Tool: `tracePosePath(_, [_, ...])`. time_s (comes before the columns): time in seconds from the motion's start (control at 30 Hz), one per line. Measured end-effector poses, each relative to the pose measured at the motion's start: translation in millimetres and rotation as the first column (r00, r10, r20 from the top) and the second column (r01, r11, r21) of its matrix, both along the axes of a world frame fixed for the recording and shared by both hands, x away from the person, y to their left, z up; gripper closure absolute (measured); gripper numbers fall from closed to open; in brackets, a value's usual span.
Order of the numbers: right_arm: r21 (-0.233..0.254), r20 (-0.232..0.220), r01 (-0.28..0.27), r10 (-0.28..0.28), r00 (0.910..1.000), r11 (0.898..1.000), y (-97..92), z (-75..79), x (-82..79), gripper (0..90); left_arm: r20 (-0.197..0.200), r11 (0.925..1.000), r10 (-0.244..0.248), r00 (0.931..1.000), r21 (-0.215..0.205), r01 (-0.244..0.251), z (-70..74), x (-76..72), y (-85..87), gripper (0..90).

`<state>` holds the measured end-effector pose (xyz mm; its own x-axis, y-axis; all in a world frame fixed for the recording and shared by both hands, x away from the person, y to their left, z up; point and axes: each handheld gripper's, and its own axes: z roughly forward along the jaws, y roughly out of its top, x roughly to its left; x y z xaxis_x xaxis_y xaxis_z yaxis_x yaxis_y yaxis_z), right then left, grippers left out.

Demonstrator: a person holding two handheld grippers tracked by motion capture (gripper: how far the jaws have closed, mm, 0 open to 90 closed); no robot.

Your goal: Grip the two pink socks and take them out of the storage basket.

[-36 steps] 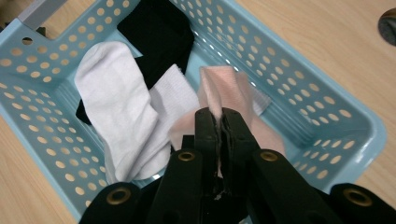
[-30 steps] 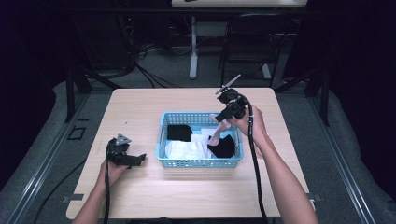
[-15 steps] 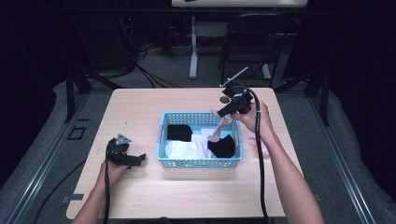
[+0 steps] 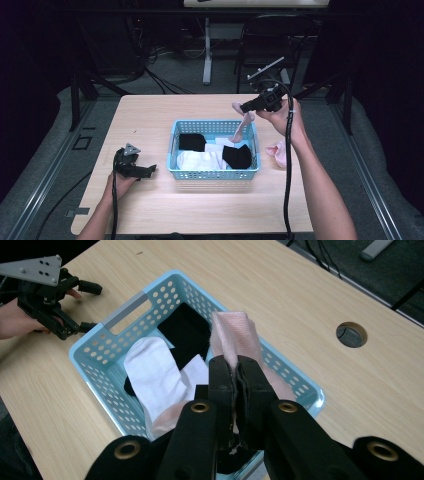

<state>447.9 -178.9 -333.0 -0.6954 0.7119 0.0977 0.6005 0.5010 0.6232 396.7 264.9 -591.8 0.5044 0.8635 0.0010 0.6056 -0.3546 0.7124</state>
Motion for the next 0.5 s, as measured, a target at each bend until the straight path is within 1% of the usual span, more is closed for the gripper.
tracePosePath(0.27, [-0.005,0.034,0.026,-0.026,0.9991,1.0,-19.4,17.3,-8.0,86.0,0.001,1.0,0.0,1.0,0.0,0.0,0.0,0.1,0.0,0.5])
tracePosePath(0.37, [0.0,0.05,0.041,-0.04,0.9979,0.999,-28.3,23.1,-12.5,85.9,0.0,1.0,0.0,1.0,0.0,0.0,0.0,0.0,0.0,0.5])
tracePosePath(0.43, [-0.007,0.053,0.049,-0.049,0.9974,0.999,-35.4,26.6,-14.9,85.9,0.0,1.0,0.001,1.0,-0.001,-0.001,0.0,0.0,0.0,0.5])
tracePosePath(0.5, [-0.003,0.057,0.063,-0.063,0.9964,0.998,-42.9,28.2,-16.9,85.9,-0.001,1.0,-0.002,1.0,0.002,0.002,0.1,0.1,0.2,0.6])
